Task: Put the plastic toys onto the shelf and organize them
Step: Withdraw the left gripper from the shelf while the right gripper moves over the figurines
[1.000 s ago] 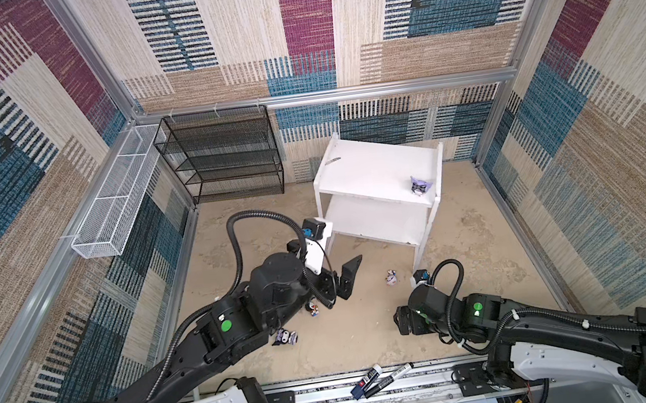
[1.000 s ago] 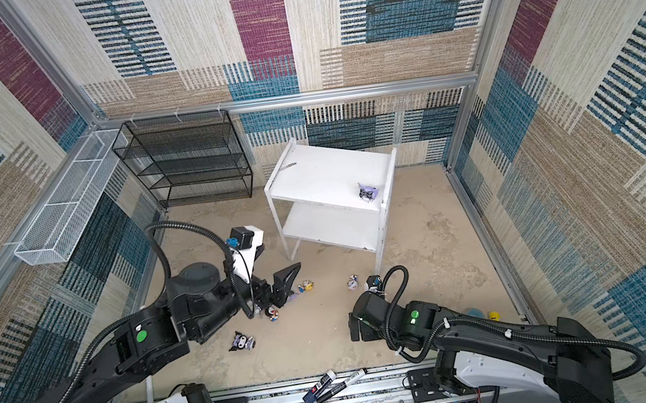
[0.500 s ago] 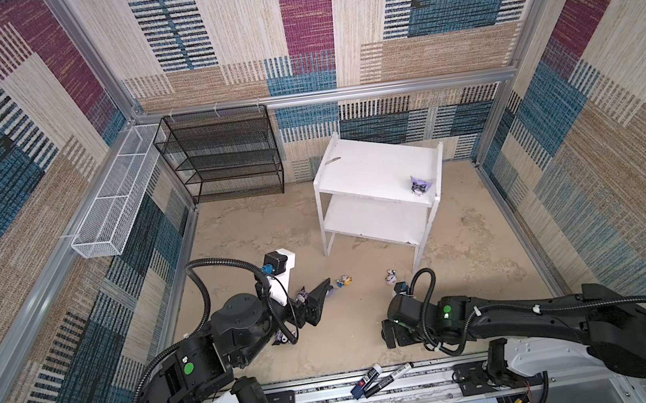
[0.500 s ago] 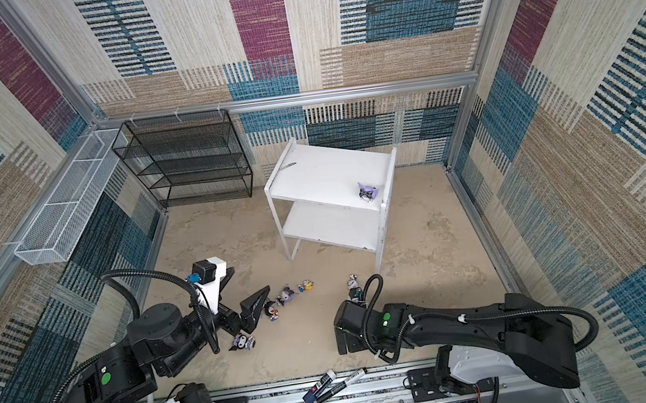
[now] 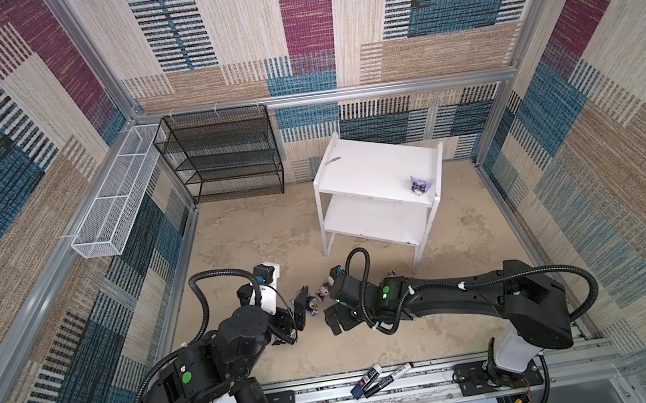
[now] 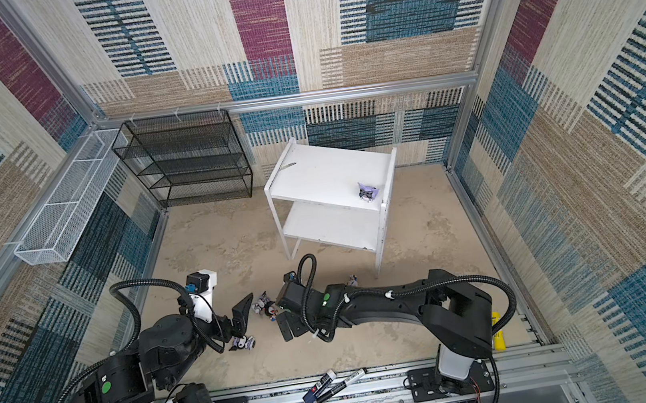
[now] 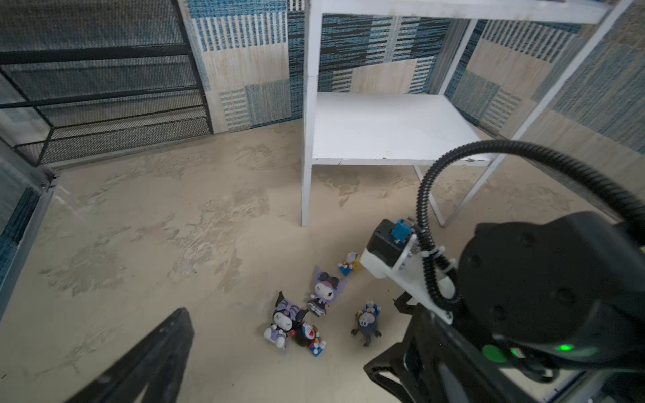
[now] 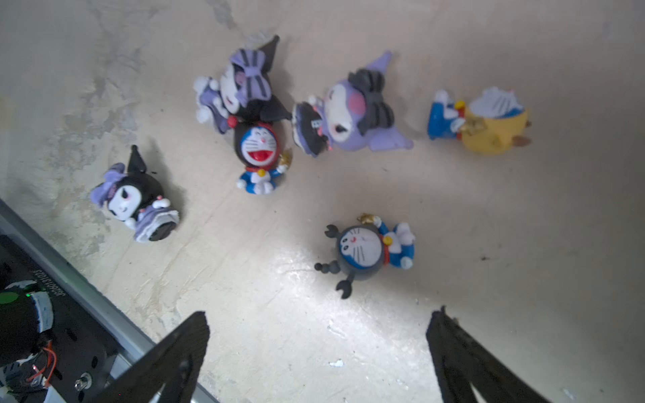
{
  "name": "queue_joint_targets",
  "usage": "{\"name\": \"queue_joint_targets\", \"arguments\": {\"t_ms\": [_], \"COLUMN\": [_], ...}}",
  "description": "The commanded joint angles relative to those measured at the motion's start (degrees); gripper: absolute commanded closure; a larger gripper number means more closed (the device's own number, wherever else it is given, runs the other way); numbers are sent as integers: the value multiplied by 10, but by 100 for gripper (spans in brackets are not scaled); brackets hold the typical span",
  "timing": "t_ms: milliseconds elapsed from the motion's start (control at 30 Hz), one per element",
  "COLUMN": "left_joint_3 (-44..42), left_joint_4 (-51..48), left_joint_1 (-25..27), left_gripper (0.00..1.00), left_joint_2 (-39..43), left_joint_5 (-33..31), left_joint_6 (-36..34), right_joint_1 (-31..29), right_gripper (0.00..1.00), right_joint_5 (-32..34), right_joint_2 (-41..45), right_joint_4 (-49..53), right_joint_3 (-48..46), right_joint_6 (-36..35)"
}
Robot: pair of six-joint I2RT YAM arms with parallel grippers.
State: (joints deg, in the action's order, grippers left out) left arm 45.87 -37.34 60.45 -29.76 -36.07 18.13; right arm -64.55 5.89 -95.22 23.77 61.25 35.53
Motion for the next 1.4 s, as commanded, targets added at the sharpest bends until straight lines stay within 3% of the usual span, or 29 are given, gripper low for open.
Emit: {"name": "queue_joint_targets", "arguments": {"t_ms": [0, 267, 467, 733, 1000, 1367], "left_joint_3": [-17, -15, -8, -33, -44, -33], "left_joint_4": [-21, 13, 47, 89, 132, 106], "left_joint_1": [-9, -59, -187, -262, -274, -295], "left_gripper": [1, 1, 1, 1, 2, 1], "left_joint_2": [14, -73, -135, -172, -215, -206], "left_joint_5": [-33, 58, 222, 315, 334, 338], "left_joint_6": [42, 24, 36, 52, 75, 70], "right_joint_1": [13, 63, 85, 91, 98, 123], "right_gripper": [0, 1, 18, 33, 41, 34], "right_joint_5": [-6, -41, -51, -92, -117, -154], "right_joint_2": [12, 19, -8, -52, -86, -123], "right_joint_4": [3, -46, -84, -126, -159, -182], "right_joint_3": [4, -4, 1, 20, 17, 33], "right_joint_6": [-44, -78, -84, -81, -67, -71]}}
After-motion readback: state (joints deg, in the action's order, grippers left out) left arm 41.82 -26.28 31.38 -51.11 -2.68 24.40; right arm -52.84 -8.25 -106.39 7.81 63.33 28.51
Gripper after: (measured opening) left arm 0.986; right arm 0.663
